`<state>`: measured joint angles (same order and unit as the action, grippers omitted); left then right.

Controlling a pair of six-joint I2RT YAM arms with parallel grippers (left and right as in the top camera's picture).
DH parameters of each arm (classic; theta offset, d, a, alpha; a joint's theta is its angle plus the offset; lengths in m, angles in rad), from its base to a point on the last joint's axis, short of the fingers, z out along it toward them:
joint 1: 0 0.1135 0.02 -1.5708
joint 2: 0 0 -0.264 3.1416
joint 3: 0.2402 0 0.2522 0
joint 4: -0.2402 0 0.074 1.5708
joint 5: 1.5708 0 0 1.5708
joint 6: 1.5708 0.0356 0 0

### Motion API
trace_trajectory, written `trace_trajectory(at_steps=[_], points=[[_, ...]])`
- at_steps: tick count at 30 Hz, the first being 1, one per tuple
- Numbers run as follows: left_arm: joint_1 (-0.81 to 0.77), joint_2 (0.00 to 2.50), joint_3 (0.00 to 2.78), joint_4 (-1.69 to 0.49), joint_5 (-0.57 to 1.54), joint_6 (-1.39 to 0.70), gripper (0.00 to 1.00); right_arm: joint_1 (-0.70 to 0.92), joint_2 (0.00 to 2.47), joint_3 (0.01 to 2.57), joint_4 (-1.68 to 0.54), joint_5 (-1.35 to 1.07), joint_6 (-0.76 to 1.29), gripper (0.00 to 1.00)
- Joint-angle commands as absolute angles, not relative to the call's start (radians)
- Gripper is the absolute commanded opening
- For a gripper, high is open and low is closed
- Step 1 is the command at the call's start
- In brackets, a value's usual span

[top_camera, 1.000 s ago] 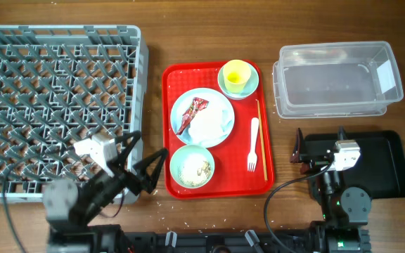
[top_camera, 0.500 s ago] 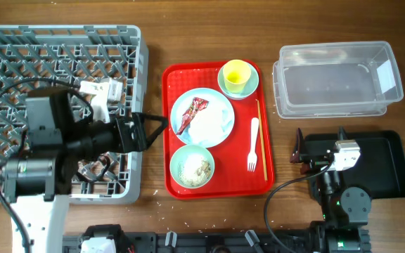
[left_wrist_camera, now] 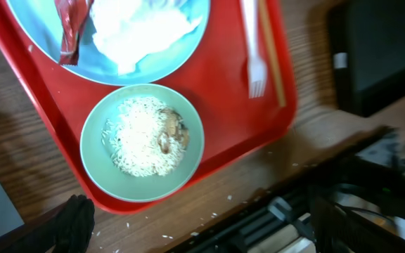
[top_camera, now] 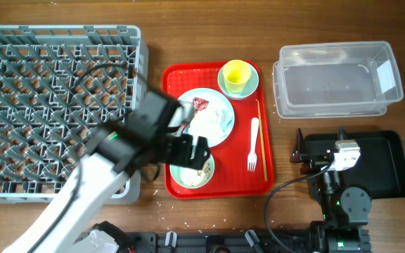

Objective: Sort waste into correct bins and load items into the dishwasher rack

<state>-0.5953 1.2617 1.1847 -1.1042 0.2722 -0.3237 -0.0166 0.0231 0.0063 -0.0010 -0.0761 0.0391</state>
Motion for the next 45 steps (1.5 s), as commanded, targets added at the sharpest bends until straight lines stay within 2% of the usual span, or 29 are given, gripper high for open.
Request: trace_trajectory(at_steps=[1, 5, 9, 14, 21, 32, 39, 45], points=[[-0.627, 1.392, 1.246, -1.095, 0.215, -0.346, 1.00, -0.015, 0.024, 0.005, 0.001, -0.060, 0.026, 1.00], [-0.624, 1.378, 1.264, -1.058, 0.178, -0.351, 1.00, -0.014, 0.024, 0.005, 0.001, -0.060, 0.027, 1.00], [-0.624, 1.254, 1.271, -1.068, 0.120, -0.354, 1.00, -0.014, 0.024, 0.005, 0.001, -0.060, 0.026, 1.00], [-0.624, 1.010, 1.271, -1.172, 0.068, -0.451, 1.00, -0.015, 0.024, 0.005, 0.001, -0.060, 0.027, 1.00], [-0.624, 0.800, 1.271, -1.310, 0.069, -0.457, 1.00, -0.015, 0.024, 0.005, 0.001, -0.060, 0.027, 1.00], [-0.624, 0.775, 1.271, -1.311, 0.070, -0.457, 1.00, -0.015, 0.024, 0.005, 0.001, -0.060, 0.027, 1.00], [-0.580, 0.755, 1.177, -1.268, 0.073, -0.456, 1.00, -0.015, 0.024, 0.005, 0.001, -0.060, 0.027, 1.00], [-0.413, 0.616, 0.844, -0.978, 0.081, -0.450, 1.00, -0.015, 0.024, 0.005, 0.001, -0.060, 0.027, 1.00]])
